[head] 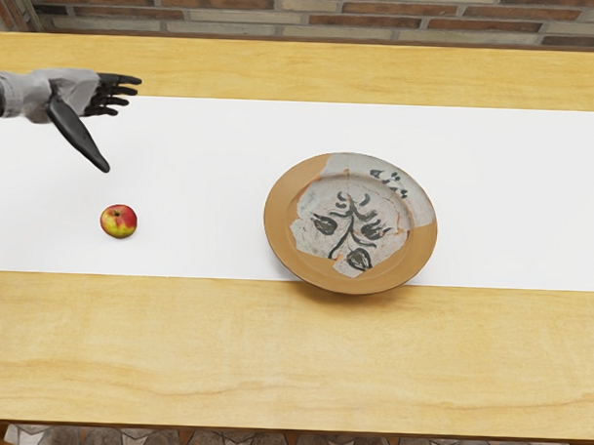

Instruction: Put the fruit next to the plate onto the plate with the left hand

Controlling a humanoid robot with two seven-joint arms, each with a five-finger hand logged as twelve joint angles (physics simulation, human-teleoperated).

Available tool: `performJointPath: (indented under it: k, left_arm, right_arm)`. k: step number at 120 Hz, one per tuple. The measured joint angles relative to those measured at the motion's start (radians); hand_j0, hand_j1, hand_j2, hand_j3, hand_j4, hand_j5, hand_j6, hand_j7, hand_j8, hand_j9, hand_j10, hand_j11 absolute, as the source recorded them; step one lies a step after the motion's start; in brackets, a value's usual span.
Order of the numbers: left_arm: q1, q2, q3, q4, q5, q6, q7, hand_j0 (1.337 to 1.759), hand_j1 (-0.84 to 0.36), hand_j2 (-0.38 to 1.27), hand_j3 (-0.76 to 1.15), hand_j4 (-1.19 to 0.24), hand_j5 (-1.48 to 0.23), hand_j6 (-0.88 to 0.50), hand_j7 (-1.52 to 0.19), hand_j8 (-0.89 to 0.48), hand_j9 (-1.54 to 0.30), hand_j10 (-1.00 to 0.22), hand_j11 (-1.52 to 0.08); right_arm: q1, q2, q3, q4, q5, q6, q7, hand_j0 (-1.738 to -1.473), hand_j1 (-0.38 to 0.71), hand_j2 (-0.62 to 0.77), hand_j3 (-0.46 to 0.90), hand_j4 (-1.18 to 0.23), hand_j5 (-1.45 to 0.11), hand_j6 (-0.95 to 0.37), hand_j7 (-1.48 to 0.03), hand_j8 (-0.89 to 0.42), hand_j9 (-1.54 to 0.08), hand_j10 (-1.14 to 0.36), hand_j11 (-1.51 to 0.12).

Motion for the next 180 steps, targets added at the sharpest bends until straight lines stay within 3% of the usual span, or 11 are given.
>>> performJointPath:
  k: [16,31,42,59,74,92,103,115,125,152,180]
  left_arm:
    - [-0.008,0.014,-0.002,-0.023,0.001,0.0,0.011,1.658,0.35,0.0,0.0,0.0,0.0,0.0,0.0,0.0,0.0,0.0,0.0]
    - [-0.013,0.053,-0.009,-0.029,-0.02,0.0,0.083,1.658,0.35,0.0,0.0,0.0,0.0,0.0,0.0,0.0,0.0,0.0,0.0]
    - [-0.049,0.057,-0.019,-0.031,-0.027,0.0,0.219,1.658,0.35,0.0,0.0,0.0,0.0,0.0,0.0,0.0,0.0,0.0,0.0]
    - [-0.132,0.049,-0.03,-0.05,-0.027,0.0,0.507,1.658,0.35,0.0,0.0,0.0,0.0,0.0,0.0,0.0,0.0,0.0,0.0]
    - [-0.141,0.047,-0.083,-0.069,-0.02,0.0,0.617,1.658,0.35,0.0,0.0,0.0,0.0,0.0,0.0,0.0,0.0,0.0,0.0]
    - [-0.122,-0.01,-0.148,-0.129,0.136,0.0,0.654,1.658,0.35,0.0,0.0,-0.01,0.0,-0.01,0.0,-0.01,0.0,0.0,0.0]
    - [-0.102,0.156,-0.182,-0.34,0.179,0.0,0.66,1.658,0.35,0.0,0.0,0.0,0.0,-0.01,0.0,-0.01,0.0,0.0,0.0]
    - [-0.031,0.167,-0.206,-0.543,0.268,0.0,0.663,1.658,0.35,0.0,0.0,-0.01,0.0,-0.01,0.0,-0.01,0.0,-0.01,0.0]
    - [-0.032,0.146,-0.212,-0.636,0.376,0.005,0.664,1.658,0.35,0.0,0.0,-0.01,0.0,-0.01,0.0,-0.01,0.0,-0.01,0.0]
    - [-0.01,0.051,-0.181,-0.697,0.597,0.143,0.665,1.658,0.35,0.0,0.0,-0.01,-0.01,-0.01,-0.01,-0.01,0.0,-0.01,0.0]
    - [0.027,0.048,-0.111,-0.707,0.656,0.196,0.665,1.658,0.34,0.0,0.0,-0.01,-0.01,-0.01,-0.01,-0.01,-0.01,-0.01,-0.01]
  right_arm:
    - [0.001,0.0,-0.001,0.001,0.0,0.0,0.0,-1.658,-0.33,0.0,0.0,-0.02,-0.02,-0.02,-0.02,-0.02,-0.02,-0.02,-0.02]
    - [0.001,0.0,0.0,0.001,0.0,0.0,0.0,-1.658,-0.33,0.0,0.0,-0.02,-0.02,-0.02,-0.02,-0.02,-0.02,-0.02,-0.02]
    - [0.001,0.0,0.0,0.003,0.0,0.0,0.0,-1.658,-0.33,0.0,0.0,-0.02,-0.02,-0.02,-0.02,-0.02,-0.02,-0.02,-0.02]
    - [0.002,0.0,0.0,0.004,0.0,0.0,0.0,-1.658,-0.33,0.0,0.0,-0.02,-0.02,-0.02,-0.02,-0.02,-0.02,-0.02,-0.02]
    - [0.002,0.0,0.001,0.001,0.0,0.0,0.0,-1.658,-0.33,0.0,0.0,-0.02,-0.02,-0.02,-0.02,-0.02,-0.02,-0.02,-0.02]
    - [0.002,0.0,0.001,0.0,0.0,0.0,0.0,-1.658,-0.33,0.0,0.0,-0.02,-0.02,-0.02,-0.02,-0.02,-0.02,-0.02,-0.02]
    - [0.003,0.0,0.001,-0.001,0.0,0.0,0.0,-1.658,-0.33,0.0,0.0,-0.02,-0.02,-0.02,-0.02,-0.02,-0.02,-0.02,-0.02]
    - [0.004,0.0,0.001,-0.001,0.0,0.0,0.0,-1.658,-0.33,0.0,0.0,-0.02,-0.02,-0.02,-0.02,-0.02,-0.02,-0.02,-0.02]
    - [0.004,0.0,0.001,-0.001,0.0,0.0,0.0,-1.658,-0.33,0.0,0.0,-0.02,-0.02,-0.02,-0.02,-0.02,-0.02,-0.02,-0.02]
    - [0.004,0.0,0.001,-0.001,0.0,0.0,0.0,-1.658,-0.33,0.0,0.0,-0.02,-0.02,-0.02,-0.02,-0.02,-0.02,-0.02,-0.02]
    - [0.001,0.0,0.001,-0.002,0.001,0.0,0.0,-1.658,-0.33,0.0,0.0,-0.02,-0.02,-0.02,-0.02,-0.02,-0.02,-0.02,-0.02]
